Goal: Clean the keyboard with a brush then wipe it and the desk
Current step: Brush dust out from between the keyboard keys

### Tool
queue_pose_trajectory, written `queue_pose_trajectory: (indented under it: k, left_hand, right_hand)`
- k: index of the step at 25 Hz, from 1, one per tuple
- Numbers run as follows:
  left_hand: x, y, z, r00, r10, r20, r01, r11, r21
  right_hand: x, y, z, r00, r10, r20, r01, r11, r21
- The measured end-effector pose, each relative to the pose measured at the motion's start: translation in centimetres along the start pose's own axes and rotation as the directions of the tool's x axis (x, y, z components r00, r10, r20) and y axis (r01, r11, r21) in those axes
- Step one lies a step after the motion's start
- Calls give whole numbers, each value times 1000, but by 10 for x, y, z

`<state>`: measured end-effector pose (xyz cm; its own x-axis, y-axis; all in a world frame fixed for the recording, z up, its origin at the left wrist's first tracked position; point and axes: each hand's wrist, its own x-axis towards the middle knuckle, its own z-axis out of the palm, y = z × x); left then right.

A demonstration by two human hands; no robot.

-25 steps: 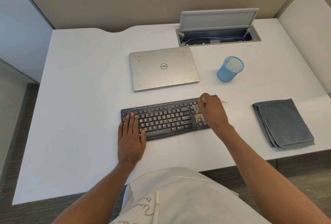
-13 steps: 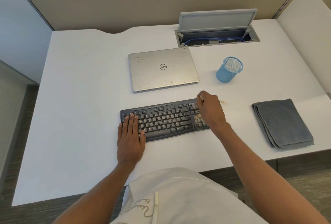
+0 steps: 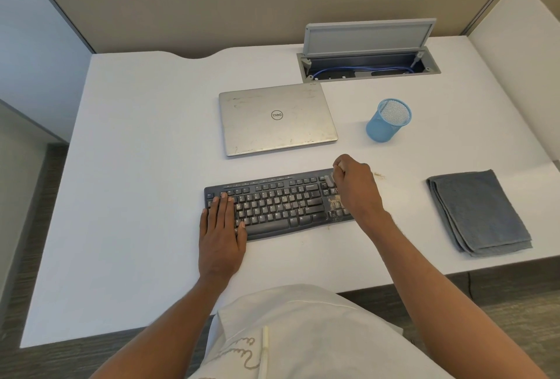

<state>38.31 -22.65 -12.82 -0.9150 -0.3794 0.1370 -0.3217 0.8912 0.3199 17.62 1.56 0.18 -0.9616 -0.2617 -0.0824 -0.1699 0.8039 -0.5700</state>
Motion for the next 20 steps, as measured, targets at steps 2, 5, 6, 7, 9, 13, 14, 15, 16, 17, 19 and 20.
queue_pose_trajectory:
  k: [2,5,6,7,9,13,14,15,16,17,19,20]
  left_hand:
    - [0,0,0,1000,1,0,-1,1000,0]
    - [0,0,1,1000,-2,5,2,1000,2]
    - [0,0,1,1000,-7,9,7,1000,0]
    - [0,0,1,1000,-8,13,8,1000,-2]
    - [0,0,1,1000,-9,17,9,1000,-1]
    - [0,-1,1,1000,-9,25,9,1000,-2]
    - [0,-2,2,1000,-11,24,11,1000,-2]
    - [0,-2,1,1000,-16,25,16,1000,-6]
    - [1,-2,1,999,-20,29,21,1000,-8]
    - [2,-1,1,999,-24,34,24,1000,-4]
    - [2,3,2,998,-38,48,37,999,23]
    - [2,5,2,997,-46,54,44,998,37]
  right_hand:
    - [0,0,-1,1000,-3,7,3,1000,-4]
    - [-1,6,0,999,25,26,-25,999,-21]
    - [-2,8,2,999,36,34,-35,998,-46]
    - [-3,10,3,998,44,44,-40,996,-84]
    - [-5,13,3,998,37,56,-28,988,-151]
    - [-2,9,-4,999,42,-10,-42,998,-38]
    - [0,9,-5,999,31,-36,-32,999,-12]
    - [0,9,-6,999,27,-42,-27,1000,7]
    - [0,10,-5,999,33,-28,-33,999,23]
    - [-2,9,-5,999,53,5,-53,998,33]
    - [-5,10,-3,994,88,64,-89,996,14]
    - [-7,11,-2,994,83,75,-82,996,-18]
